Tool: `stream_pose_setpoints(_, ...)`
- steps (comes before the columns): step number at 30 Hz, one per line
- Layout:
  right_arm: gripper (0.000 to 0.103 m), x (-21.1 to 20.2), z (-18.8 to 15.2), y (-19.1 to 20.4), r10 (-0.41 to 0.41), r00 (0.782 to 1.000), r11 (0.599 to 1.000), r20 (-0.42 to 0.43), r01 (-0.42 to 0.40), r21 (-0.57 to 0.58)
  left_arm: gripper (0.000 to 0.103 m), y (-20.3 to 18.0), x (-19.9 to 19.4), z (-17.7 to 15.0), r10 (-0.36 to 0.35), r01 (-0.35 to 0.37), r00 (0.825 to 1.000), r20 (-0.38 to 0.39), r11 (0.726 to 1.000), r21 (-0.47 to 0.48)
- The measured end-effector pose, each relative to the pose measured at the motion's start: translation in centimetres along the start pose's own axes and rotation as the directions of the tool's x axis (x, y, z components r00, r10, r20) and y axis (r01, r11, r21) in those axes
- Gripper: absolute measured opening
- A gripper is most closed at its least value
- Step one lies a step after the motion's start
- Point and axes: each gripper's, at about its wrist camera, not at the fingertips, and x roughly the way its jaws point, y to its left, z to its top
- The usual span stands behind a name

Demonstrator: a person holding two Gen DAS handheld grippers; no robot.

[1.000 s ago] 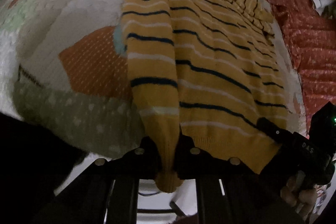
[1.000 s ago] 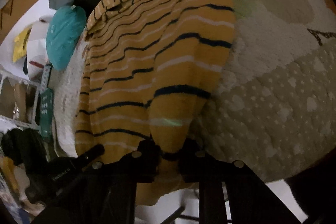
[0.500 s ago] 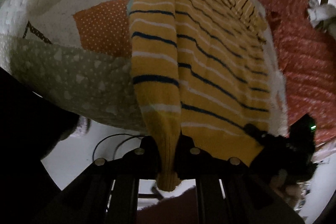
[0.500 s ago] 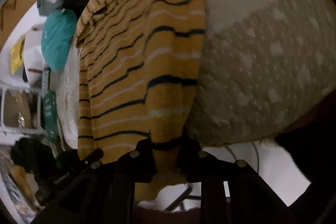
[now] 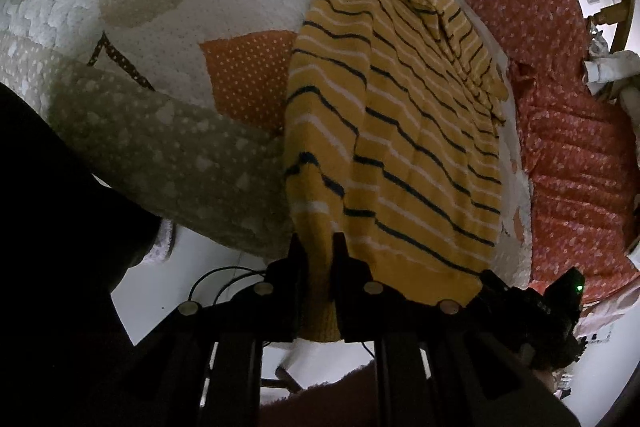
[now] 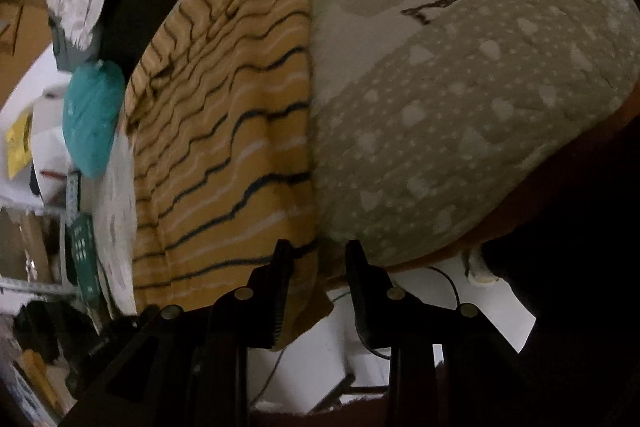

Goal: Fold small clothes

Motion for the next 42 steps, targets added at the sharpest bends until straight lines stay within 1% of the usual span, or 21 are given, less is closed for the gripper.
stream_pose_setpoints(2, 0.031, -0.4, 0.3, -0.6, 0.040, 0.998, 0.998, 0.044, -0.043, 0.054, 0.012, 0.1, -0.2, 0.0, -0.013, 0.013, 1.000, 0.007, 1.000, -0.006)
stream_pose_setpoints(6, 0.032, -0.4, 1.4, -0.2, 0.019, 0.997, 0.999, 0.078, -0.022, 0.029, 0.012, 0.5, -0.4, 0.2, -0.041, 0.041, 0.999, 0.004, 0.999, -0.024)
stream_pose_setpoints(8, 0.032, 0.9, 1.8, 0.7, 0.053, 0.997, 0.999, 0.053, -0.053, -0.007, 0.012, 0.4, -0.3, 0.2, -0.040, 0.040, 0.999, 0.000, 0.999, -0.023)
stream_pose_setpoints(10, 0.032, 3.1, 1.7, 1.7, 0.056, 0.998, 0.998, -0.007, -0.057, -0.033, 0.012, 0.1, -0.4, 0.2, -0.036, 0.036, 0.999, 0.002, 0.999, -0.017)
stream_pose_setpoints(12, 0.031, 4.4, 1.3, 2.4, 0.050, 0.999, 0.997, -0.018, -0.051, -0.061, 0.012, -0.1, -0.6, 0.2, -0.034, 0.034, 0.999, 0.006, 0.999, -0.011)
stream_pose_setpoints(13, 0.027, 4.6, 1.2, 3.0, 0.047, 0.999, 0.995, -0.027, -0.050, -0.090, 0.012, -0.2, -0.8, 0.2, -0.032, 0.032, 0.999, 0.010, 0.999, -0.008)
stream_pose_setpoints(14, 0.009, 4.4, 1.2, 3.3, 0.057, 0.998, 0.992, -0.039, -0.060, -0.107, 0.012, -0.3, -1.1, 0.3, -0.032, 0.032, 0.999, 0.016, 0.999, -0.006)
stream_pose_setpoints(15, 0.009, 3.7, 1.4, 3.3, 0.054, 0.998, 0.992, -0.030, -0.057, -0.110, 0.012, -0.3, -1.4, 0.4, -0.035, 0.035, 0.999, 0.022, 0.999, -0.007)
stream_pose_setpoints(16, 0.009, 2.6, 1.5, 3.1, 0.034, 0.999, 0.993, 0.000, -0.034, -0.113, 0.012, -0.3, -1.7, 0.6, -0.037, 0.037, 0.999, 0.027, 0.999, -0.008)
stream_pose_setpoints(18, 0.009, 0.1, 1.7, 2.5, -0.061, 0.995, 0.990, 0.079, 0.070, -0.123, 0.012, -0.3, -2.2, 1.0, -0.034, 0.034, 0.998, 0.044, 0.999, -0.007)
stream_pose_setpoints(21, 0.004, -2.9, 2.1, 0.8, -0.192, 0.965, 0.975, 0.177, 0.208, -0.077, 0.013, -0.1, -2.3, 1.4, -0.011, 0.012, 0.998, 0.062, 1.000, -0.005)
stream_pose_setpoints(22, 0.004, -3.4, 2.2, 0.4, -0.214, 0.958, 0.971, 0.193, 0.230, -0.061, 0.013, 0.0, -2.3, 1.5, -0.008, 0.009, 0.998, 0.061, 1.000, -0.008)
stream_pose_setpoints(23, 0.006, -3.9, 2.3, -0.3, -0.216, 0.956, 0.973, 0.199, 0.227, -0.034, 0.015, 0.2, -2.1, 1.6, -0.004, 0.005, 0.998, 0.057, 1.000, -0.015)
stream_pose_setpoints(25, 0.012, -3.9, 2.6, -1.5, -0.168, 0.971, 0.986, 0.173, 0.167, 0.016, 0.022, 0.7, -1.7, 1.6, 0.010, -0.008, 0.999, 0.051, 0.999, -0.035)
stream_pose_setpoints(26, 0.032, -3.6, 2.5, -1.9, -0.145, 0.978, 0.989, 0.149, 0.142, 0.033, 0.028, 0.9, -1.6, 1.6, 0.013, -0.011, 0.999, 0.049, 0.999, -0.041)
stream_pose_setpoints(27, 0.056, -3.1, 2.3, -2.3, -0.122, 0.985, 0.992, 0.122, 0.117, 0.048, 0.033, 1.2, -1.3, 1.6, 0.018, -0.016, 0.999, 0.041, 0.999, -0.052)
stream_pose_setpoints(28, 0.063, -2.7, 2.0, -2.2, -0.105, 0.988, 0.993, 0.112, 0.099, 0.056, 0.035, 1.5, -0.9, 1.7, 0.017, -0.015, 0.999, 0.030, 0.998, -0.065)
stream_pose_setpoints(32, 0.064, -0.8, 0.6, -1.3, -0.013, 0.998, 0.999, 0.061, 0.011, 0.038, 0.045, 2.1, 0.6, 1.6, -0.010, 0.008, 1.000, -0.025, 0.997, -0.083)
stream_pose_setpoints(34, 0.064, 0.1, 0.0, -0.8, 0.020, 0.999, 1.000, 0.030, -0.021, 0.019, 0.045, 1.8, 1.7, 1.2, -0.006, 0.003, 0.999, -0.051, 0.998, -0.063)
stream_pose_setpoints(39, 0.065, 2.7, -1.1, 0.3, -0.001, 0.999, 1.000, -0.052, 0.000, -0.031, 0.055, 0.1, 4.2, 0.2, 0.007, -0.005, 0.994, -0.111, 1.000, 0.022)
stream_pose_setpoints(42, 0.065, 4.0, -1.6, 1.0, 0.005, 0.997, 1.000, -0.077, -0.008, -0.027, 0.053, -0.7, 5.3, -0.4, 0.025, -0.014, 0.987, -0.159, 0.997, 0.074)
